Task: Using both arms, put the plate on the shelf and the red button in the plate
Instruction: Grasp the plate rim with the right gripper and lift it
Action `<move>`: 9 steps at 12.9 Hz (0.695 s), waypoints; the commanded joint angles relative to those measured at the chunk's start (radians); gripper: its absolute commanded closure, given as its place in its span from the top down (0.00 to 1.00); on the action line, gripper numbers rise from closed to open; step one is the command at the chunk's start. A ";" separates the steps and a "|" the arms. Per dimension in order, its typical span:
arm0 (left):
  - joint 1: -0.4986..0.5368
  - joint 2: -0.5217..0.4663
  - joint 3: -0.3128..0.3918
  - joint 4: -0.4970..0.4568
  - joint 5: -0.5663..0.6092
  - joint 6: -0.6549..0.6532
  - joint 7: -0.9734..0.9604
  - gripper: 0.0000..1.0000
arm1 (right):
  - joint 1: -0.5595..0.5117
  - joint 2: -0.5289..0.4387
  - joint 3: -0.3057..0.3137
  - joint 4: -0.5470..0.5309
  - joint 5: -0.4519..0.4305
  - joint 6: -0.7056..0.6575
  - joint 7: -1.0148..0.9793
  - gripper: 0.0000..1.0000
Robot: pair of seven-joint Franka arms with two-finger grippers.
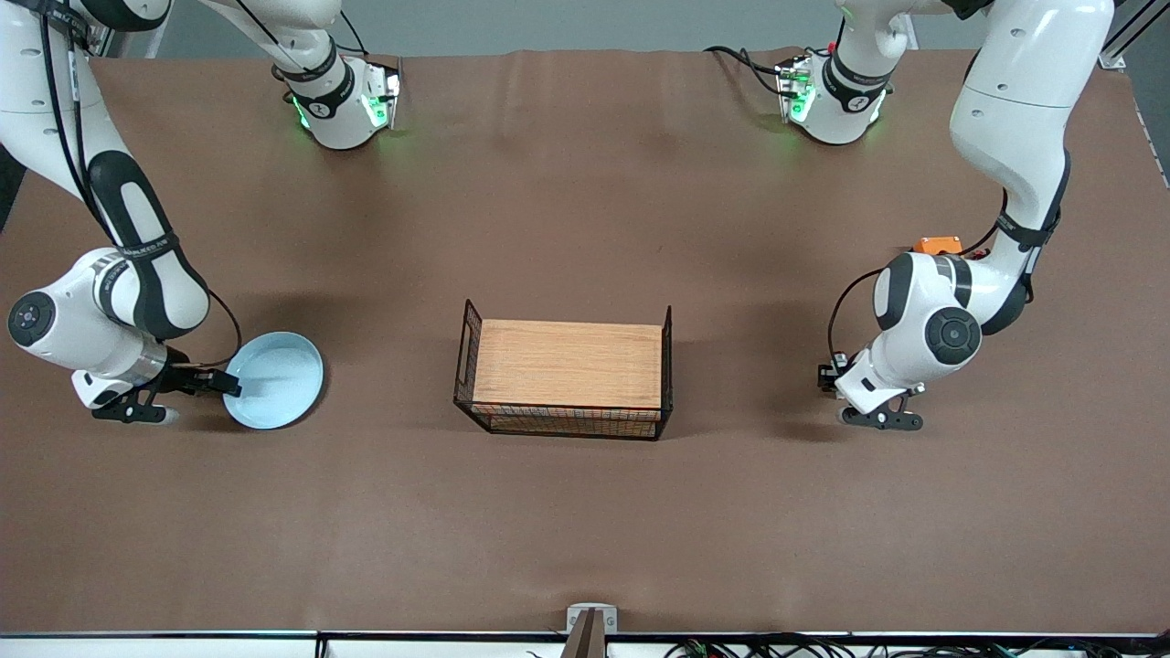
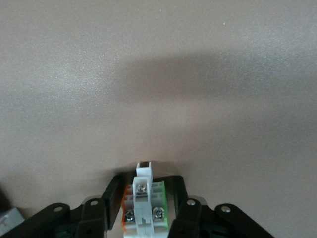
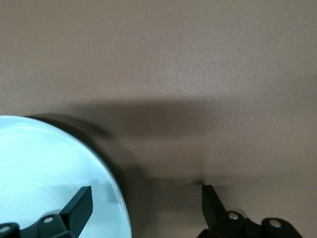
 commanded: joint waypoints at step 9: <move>0.013 -0.085 -0.002 0.013 0.008 -0.101 0.041 0.28 | 0.006 -0.040 0.003 0.015 0.016 -0.136 -0.001 0.00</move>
